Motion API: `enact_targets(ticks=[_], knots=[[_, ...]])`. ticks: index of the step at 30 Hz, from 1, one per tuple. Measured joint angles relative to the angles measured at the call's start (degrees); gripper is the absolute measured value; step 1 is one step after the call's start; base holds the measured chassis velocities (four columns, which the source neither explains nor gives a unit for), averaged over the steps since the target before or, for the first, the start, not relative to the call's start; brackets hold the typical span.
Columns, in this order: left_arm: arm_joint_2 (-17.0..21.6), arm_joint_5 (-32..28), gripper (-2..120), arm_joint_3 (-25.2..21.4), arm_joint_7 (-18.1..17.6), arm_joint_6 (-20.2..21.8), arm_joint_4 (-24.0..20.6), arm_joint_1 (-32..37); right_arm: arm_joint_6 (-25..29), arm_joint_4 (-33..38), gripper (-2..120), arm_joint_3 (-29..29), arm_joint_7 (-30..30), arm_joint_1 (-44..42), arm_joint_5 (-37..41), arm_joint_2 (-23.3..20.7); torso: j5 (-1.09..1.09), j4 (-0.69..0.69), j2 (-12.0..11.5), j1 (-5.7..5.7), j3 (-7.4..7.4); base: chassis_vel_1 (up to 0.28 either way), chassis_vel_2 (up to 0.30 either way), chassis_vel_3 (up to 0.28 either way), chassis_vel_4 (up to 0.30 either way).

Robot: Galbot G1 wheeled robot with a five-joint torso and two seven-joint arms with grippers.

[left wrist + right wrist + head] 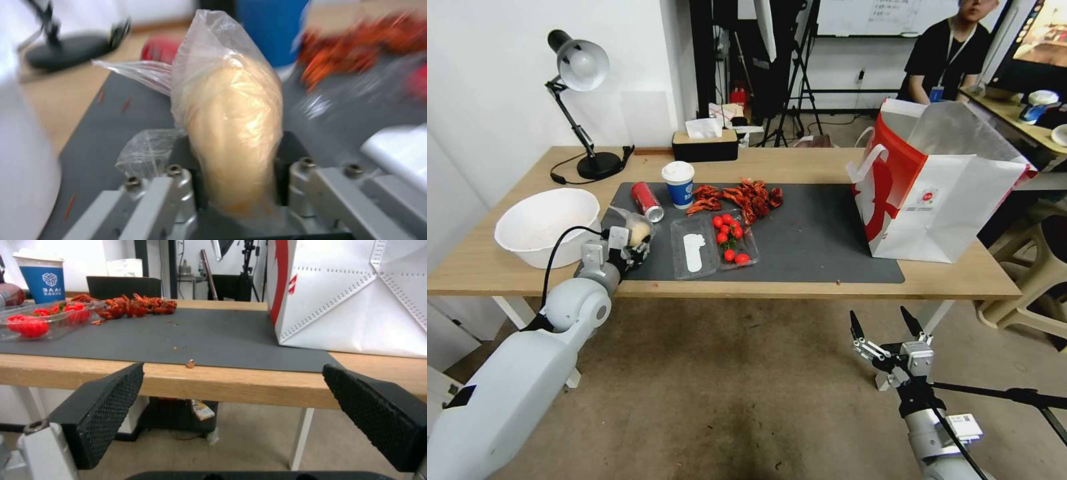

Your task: Pick up the trash from the table and place it into the takeout bag.

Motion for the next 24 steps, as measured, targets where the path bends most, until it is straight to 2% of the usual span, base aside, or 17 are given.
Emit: enact_targets(ticks=[2,3,5,13,16,17,19,20,21,22,23,24], knots=[[0.93,0.02,16,-0.89,3.84,-2.93,-1.87,1.14,0.05,0.15,100,-0.13,-0.01,-0.22,-0.22,0.14,0.00,0.01,0.00,0.00,0.00,0.000,0.000,0.000,0.000],[0.93,0.02,16,-0.89,3.84,-2.93,-1.87,1.14,0.05,0.15,100,-0.13,-0.01,-0.22,-0.22,0.14,0.00,0.01,0.00,0.00,0.00,0.000,0.000,0.000,0.000],[2.02,-0.77,9,-1.84,7.60,-6.71,-3.97,2.07,0.06,0.46,100,-0.17,-0.02,-0.49,-0.30,0.15,0.01,0.01,0.00,0.00,0.00,0.000,0.000,0.000,0.000],[3.35,-2.18,9,-2.29,11.73,-10.95,-6.74,0.09,0.01,1.43,100,-0.16,-0.02,-0.91,-0.38,-0.20,0.01,0.01,0.00,0.00,0.00,0.000,0.000,0.000,0.000],[3.67,-5.14,9,2.09,16.21,-17.34,-5.15,-6.58,-0.09,1.89,100,-0.04,-0.02,-1.17,-0.50,-0.28,0.00,0.02,0.00,0.00,0.00,0.000,0.000,0.000,0.000],[3.67,-5.14,9,2.09,16.21,-17.34,-5.15,-6.58,-0.09,1.89,100,-0.04,-0.02,-1.17,-0.50,-0.28,0.00,0.02,0.00,0.00,0.00,0.000,0.000,0.000,0.000],[3.29,-7.40,9,7.74,19.22,-19.67,-3.15,-13.06,-0.13,2.06,100,-0.04,-0.02,-1.43,-0.91,-0.12,0.04,-0.02,0.00,0.00,0.00,0.000,0.000,0.000,0.000],[3.29,-7.40,9,7.74,19.22,-19.67,-3.15,-13.06,-0.13,2.06,100,-0.04,-0.02,-1.43,-0.91,-0.12,0.04,-0.02,0.00,0.00,0.00,0.000,0.000,0.000,0.000],[2.84,-8.54,9,10.76,20.95,-20.21,-1.82,-16.50,-0.22,2.17,100,-0.05,0.02,-1.51,-1.10,0.01,-0.03,-0.02,-0.01,0.01,0.01,0.000,0.000,0.000,0.000],[2.27,-9.89,9,13.70,23.28,-20.92,-0.18,-20.71,-0.38,2.45,100,-0.09,0.10,-1.55,-1.31,0.17,0.02,-0.04,-0.01,0.01,0.01,0.000,0.000,0.000,0.000],[2.27,-9.89,9,13.70,23.28,-20.92,-0.18,-20.71,-0.38,2.45,100,-0.09,0.10,-1.55,-1.31,0.17,0.02,-0.04,-0.01,0.01,0.01,0.000,0.000,0.000,0.000],[1.66,-10.96,9,15.92,25.40,-21.00,1.04,-23.63,-0.55,2.63,100,-0.13,0.13,-1.54,-1.47,0.23,0.07,-0.01,-0.01,0.01,0.00,0.000,0.000,0.000,0.000]])
